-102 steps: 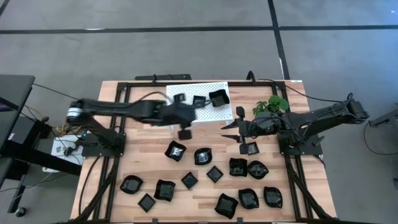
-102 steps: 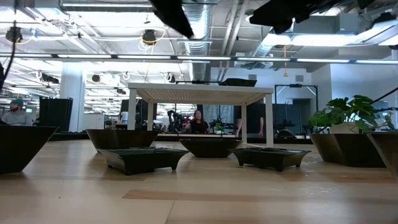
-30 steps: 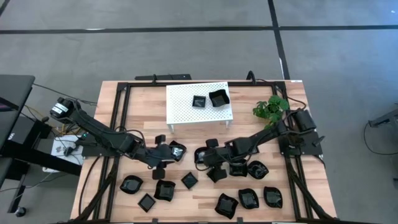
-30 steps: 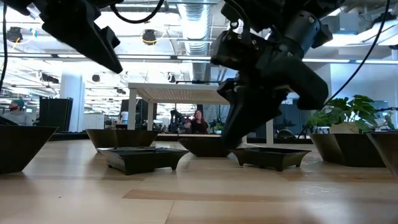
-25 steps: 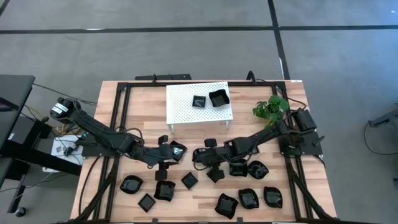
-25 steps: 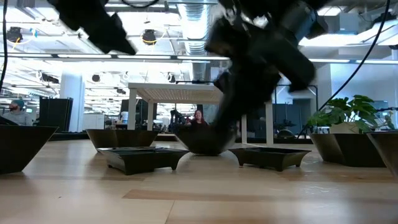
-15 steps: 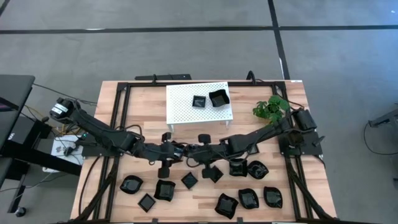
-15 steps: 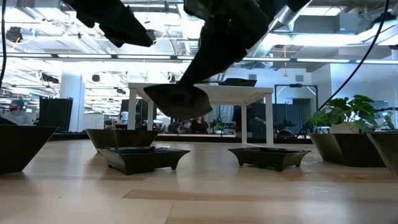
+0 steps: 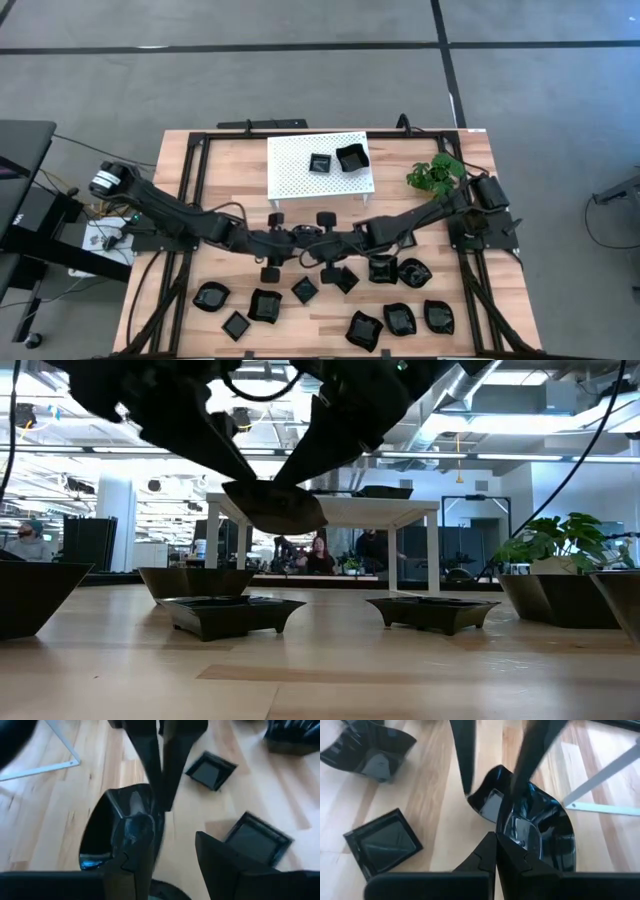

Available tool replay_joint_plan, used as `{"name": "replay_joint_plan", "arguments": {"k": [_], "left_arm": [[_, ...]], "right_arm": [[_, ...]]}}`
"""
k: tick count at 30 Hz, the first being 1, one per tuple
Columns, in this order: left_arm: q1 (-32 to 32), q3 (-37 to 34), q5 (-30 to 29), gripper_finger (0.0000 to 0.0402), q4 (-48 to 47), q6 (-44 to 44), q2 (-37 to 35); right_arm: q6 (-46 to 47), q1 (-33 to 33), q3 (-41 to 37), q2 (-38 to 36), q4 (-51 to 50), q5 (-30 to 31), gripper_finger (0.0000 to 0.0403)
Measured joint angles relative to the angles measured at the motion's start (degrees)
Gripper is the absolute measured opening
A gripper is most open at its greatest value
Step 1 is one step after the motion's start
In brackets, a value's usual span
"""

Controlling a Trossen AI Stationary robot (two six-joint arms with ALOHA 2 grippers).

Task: Pick & Place Mini shaped plates
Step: Put the leaf-shaped plate on the shelf

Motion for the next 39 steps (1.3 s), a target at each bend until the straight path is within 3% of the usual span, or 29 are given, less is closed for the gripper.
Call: {"name": "replay_joint_plan", "arguments": {"k": [13, 27, 33, 39], "left_arm": [[0.0, 0.0, -1.6, 0.0138, 2.0, 2.1, 2.2], [0.0, 0.0, -1.5, 0.0009, 2.3, 2.1, 2.2], [0.0, 0.0, -1.4, 0.0008, 2.3, 2.1, 2.2], [0.0, 0.0, -0.9, 0.0007, 2.3, 1.4, 2.1]], "right_arm": [[-1.9, 0.0, 0.0, 0.0, -0.2, -0.3, 0.0000], [-3.0, 0.0, 0.0, 0.0, 0.4, -1.1, 0.0000], [-6.0, 0.0, 0.0, 0.0, 0.4, -1.9, 0.0015], [-7.0, 0.0, 0.0, 0.0, 0.4, -1.9, 0.0055]]}}
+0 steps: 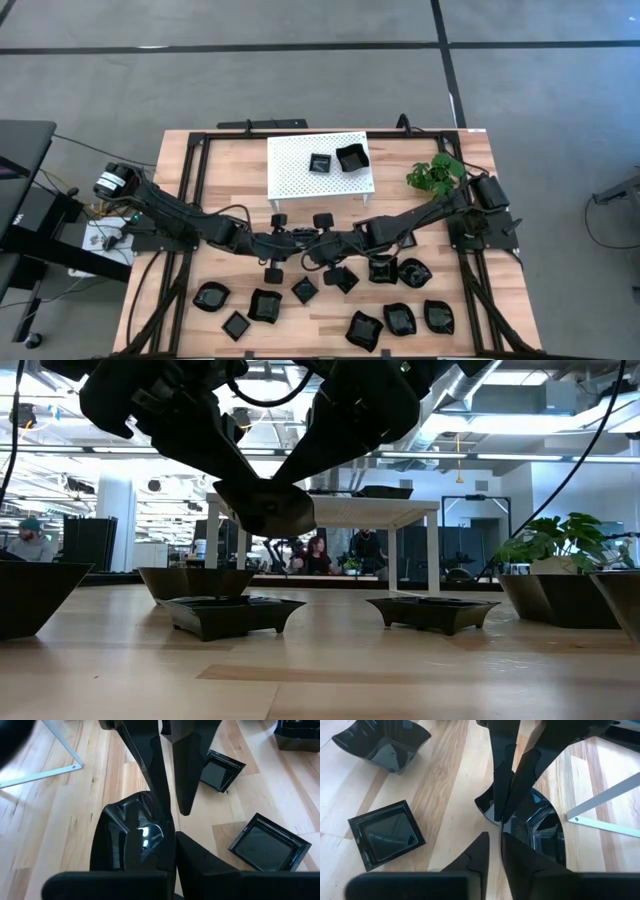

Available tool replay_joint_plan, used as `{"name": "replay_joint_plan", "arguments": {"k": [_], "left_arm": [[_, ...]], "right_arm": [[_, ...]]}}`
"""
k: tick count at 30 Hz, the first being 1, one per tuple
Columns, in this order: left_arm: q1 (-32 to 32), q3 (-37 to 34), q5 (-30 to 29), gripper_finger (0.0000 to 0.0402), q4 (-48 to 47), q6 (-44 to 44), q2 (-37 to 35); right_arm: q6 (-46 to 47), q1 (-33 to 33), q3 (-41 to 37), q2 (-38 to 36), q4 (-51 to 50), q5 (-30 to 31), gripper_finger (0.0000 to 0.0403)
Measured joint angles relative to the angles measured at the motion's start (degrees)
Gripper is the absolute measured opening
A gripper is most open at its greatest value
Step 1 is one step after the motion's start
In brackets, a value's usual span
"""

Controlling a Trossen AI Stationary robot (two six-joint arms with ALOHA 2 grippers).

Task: Pick & Place Mini shaped plates
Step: Put the leaf-shaped plate on the shelf

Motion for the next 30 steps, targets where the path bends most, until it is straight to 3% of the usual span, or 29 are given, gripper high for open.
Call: {"name": "replay_joint_plan", "arguments": {"k": [5, 10, 13, 18, 24, 30], "left_arm": [[-0.1, 0.0, 0.3, 0.0006, -0.1, -1.4, 0.0], [-0.4, 0.7, 0.3, 0.0007, -0.4, -1.5, -0.8], [-1.1, 2.1, -0.3, 0.0006, -0.1, 0.1, -3.3], [-0.9, 3.9, -4.6, 0.0007, -1.0, 2.0, -10.1], [5.2, 4.0, -6.2, 0.0007, -3.9, 4.9, -19.4], [15.8, 4.0, -6.0, 0.0006, -9.0, 6.5, -21.2]], "right_arm": [[-0.4, 0.4, 0.0, -2.4, -1.1, 0.5, 0.0079], [-0.4, 2.1, 0.0, -8.6, -7.6, 6.9, 0.0082], [1.4, 3.2, 0.0, -12.3, -14.2, 10.7, 0.0082], [4.6, 4.3, 0.0, -15.1, -18.9, 11.3, 0.0082], [4.7, 4.0, 0.0, -14.2, -21.1, 10.8, 0.0082], [5.1, 3.5, -0.1, -17.7, -25.7, 10.9, 0.0082]]}}
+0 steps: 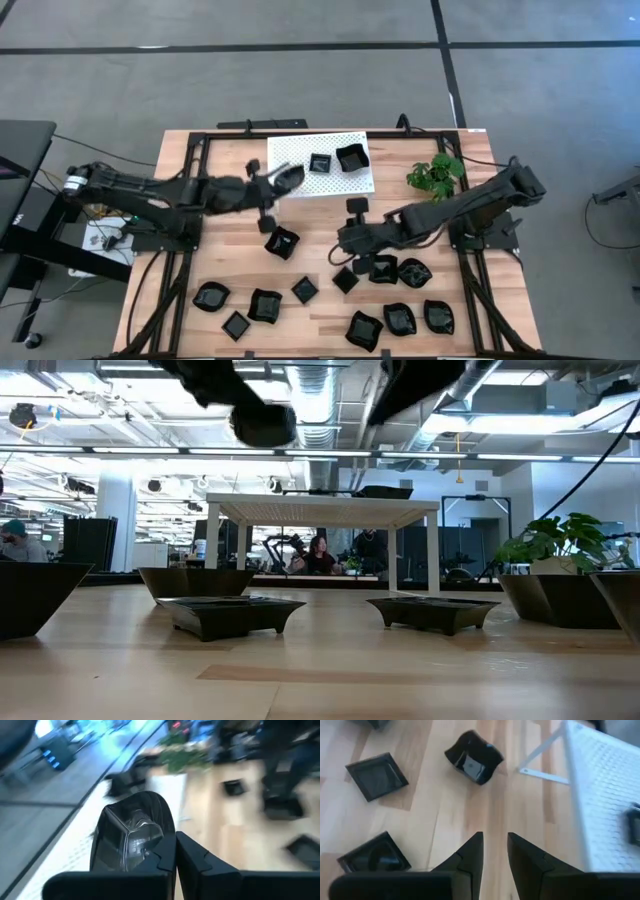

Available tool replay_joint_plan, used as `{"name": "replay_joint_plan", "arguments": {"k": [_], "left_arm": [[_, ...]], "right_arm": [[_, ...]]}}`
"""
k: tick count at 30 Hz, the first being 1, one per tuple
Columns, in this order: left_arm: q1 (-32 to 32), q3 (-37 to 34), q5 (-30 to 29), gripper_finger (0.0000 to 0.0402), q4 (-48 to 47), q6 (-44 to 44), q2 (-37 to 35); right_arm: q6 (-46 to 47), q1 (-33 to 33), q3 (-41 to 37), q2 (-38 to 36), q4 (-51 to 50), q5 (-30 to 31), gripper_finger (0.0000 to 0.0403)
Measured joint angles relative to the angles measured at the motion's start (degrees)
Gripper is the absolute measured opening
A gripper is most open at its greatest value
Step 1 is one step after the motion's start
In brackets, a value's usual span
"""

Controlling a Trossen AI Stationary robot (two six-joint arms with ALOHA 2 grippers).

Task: Pick & Place Mini shaped plates
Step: Put the leaf-shaped plate on the shelf

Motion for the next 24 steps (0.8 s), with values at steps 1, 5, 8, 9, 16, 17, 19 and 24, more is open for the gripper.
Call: {"name": "replay_joint_plan", "arguments": {"k": [1, 5, 8, 9, 16, 17, 19, 24], "left_arm": [[1.7, 0.0, 0.8, 0.0006, 0.0, 0.9, 0.5], [7.3, -0.2, 1.5, 0.0006, -0.5, 3.1, 4.1], [10.4, -0.2, 1.3, 0.0006, -1.3, 3.3, 7.2], [11.0, -0.2, 1.3, 0.0006, -1.0, 3.8, 8.2], [12.9, -0.2, 1.3, 0.0006, -0.7, 4.7, 10.9], [13.0, -0.2, 1.3, 0.0006, -0.2, 4.7, 11.0], [13.2, -0.2, 1.2, 0.0007, -0.2, 4.7, 11.1], [14.8, -0.2, 0.4, 0.0007, 0.0, 4.6, 11.4]], "right_arm": [[0.0, -0.2, 0.1, -1.6, -0.6, 0.1, 0.0082], [1.7, -0.9, -2.5, -7.9, -0.2, 0.7, 0.0082], [0.2, -2.4, -12.2, -12.2, 9.7, -1.1, 0.0082], [-0.6, -3.2, -15.9, -13.6, 13.7, -2.5, 0.0082], [-2.3, -8.7, -32.4, -21.6, 34.2, -9.5, 0.0082], [-2.5, -9.6, -33.8, -22.5, 36.3, -10.3, 0.0082], [-1.9, -11.4, -35.2, -24.0, 38.3, -11.9, 0.0082], [-0.6, -12.9, -36.5, -25.0, 39.2, -13.8, 0.0082]]}}
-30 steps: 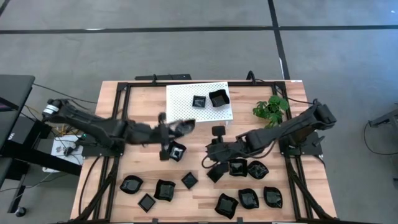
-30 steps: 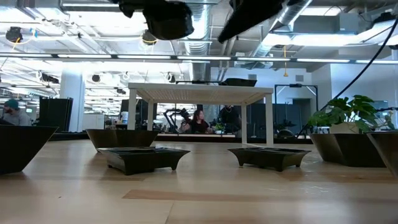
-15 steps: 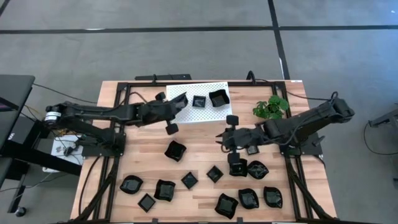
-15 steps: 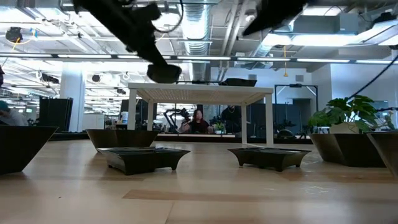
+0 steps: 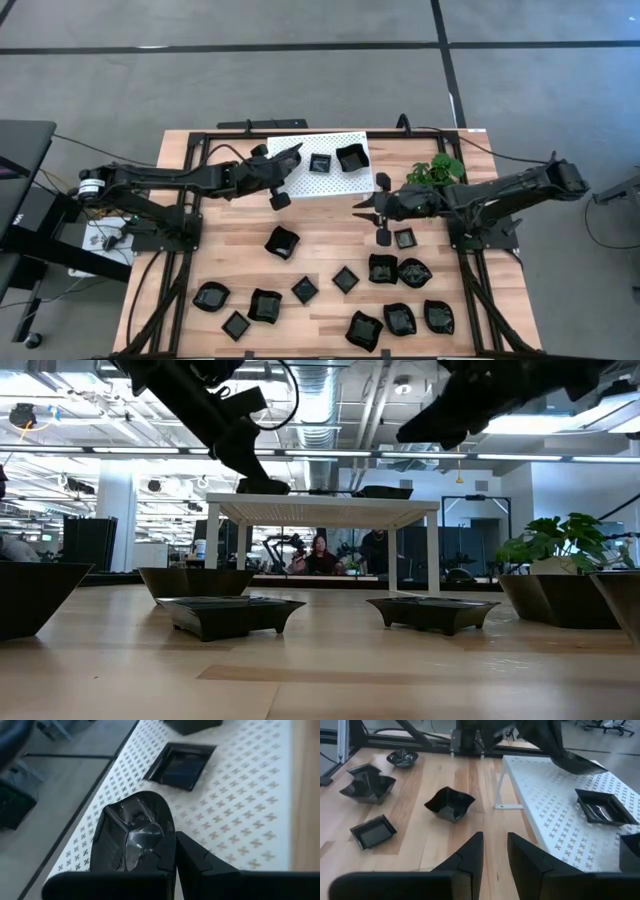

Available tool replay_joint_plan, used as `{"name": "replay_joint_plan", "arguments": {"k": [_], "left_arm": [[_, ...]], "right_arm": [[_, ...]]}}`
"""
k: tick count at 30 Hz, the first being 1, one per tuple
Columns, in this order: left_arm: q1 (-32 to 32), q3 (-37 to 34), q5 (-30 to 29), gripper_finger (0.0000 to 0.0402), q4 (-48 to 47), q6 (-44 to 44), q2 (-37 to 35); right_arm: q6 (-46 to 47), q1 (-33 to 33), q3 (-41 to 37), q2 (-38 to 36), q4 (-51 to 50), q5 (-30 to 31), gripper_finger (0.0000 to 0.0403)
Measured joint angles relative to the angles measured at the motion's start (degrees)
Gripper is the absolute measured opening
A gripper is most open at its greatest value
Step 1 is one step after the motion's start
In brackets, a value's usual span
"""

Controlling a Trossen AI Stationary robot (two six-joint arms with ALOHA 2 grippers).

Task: Pick & Place Mini shaped plates
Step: Put the leaf-shaped plate on the shelf, then stack the distorted square plate on top of the distorted square plate on the shelf

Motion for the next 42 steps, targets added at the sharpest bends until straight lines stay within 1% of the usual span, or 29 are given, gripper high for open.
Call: {"name": "replay_joint_plan", "arguments": {"k": [7, 14, 19, 22, 27, 31, 34, 38, 40, 42], "left_arm": [[1.3, 0.0, 0.0, 0.0009, 0.2, -0.3, 1.5], [0.8, 0.0, -0.1, 0.0010, 0.7, -0.3, 3.6], [-0.1, 0.0, -0.1, 0.0013, 0.6, -0.3, 3.3], [-1.2, 0.0, 0.1, 0.0028, 0.5, -0.3, 2.1], [-2.1, 0.0, 0.2, 0.0068, 0.5, -0.3, 1.3], [-2.3, 0.0, 0.1, 0.0095, 0.5, -0.4, 1.2], [-4.1, 0.0, -0.1, 0.0108, 0.9, -0.7, -0.3], [-9.4, 0.0, 0.3, 0.0112, 1.0, -2.5, -4.4], [-12.6, 0.0, 2.2, 0.0112, 1.0, -4.2, -6.8], [-15.5, 0.0, 5.3, 0.0110, 1.0, -6.9, -8.7]], "right_arm": [[-2.5, 0.1, 0.0, 0.3, 0.4, -0.1, 0.0082], [-2.9, 0.1, 0.0, 0.3, 0.8, -0.1, 0.0082], [-2.7, 0.1, 0.0, 0.3, 0.8, 0.0, 0.0082], [-2.4, 0.1, 0.0, 0.3, 1.1, 0.0, 0.0082], [-2.9, 0.0, 0.0, 0.3, 3.0, 0.1, 0.0083], [-2.9, 0.3, 0.1, 0.3, 3.3, 0.1, 0.0094], [-2.9, 1.1, 0.1, 0.8, 4.3, 0.2, 0.0109], [-2.9, 2.2, 0.2, 3.4, 7.5, 0.2, 0.0137], [-2.8, 2.5, 0.8, 5.0, 7.1, 0.2, 0.0152], [-2.0, 2.8, 2.1, 7.0, 6.9, 0.1, 0.0165]]}}
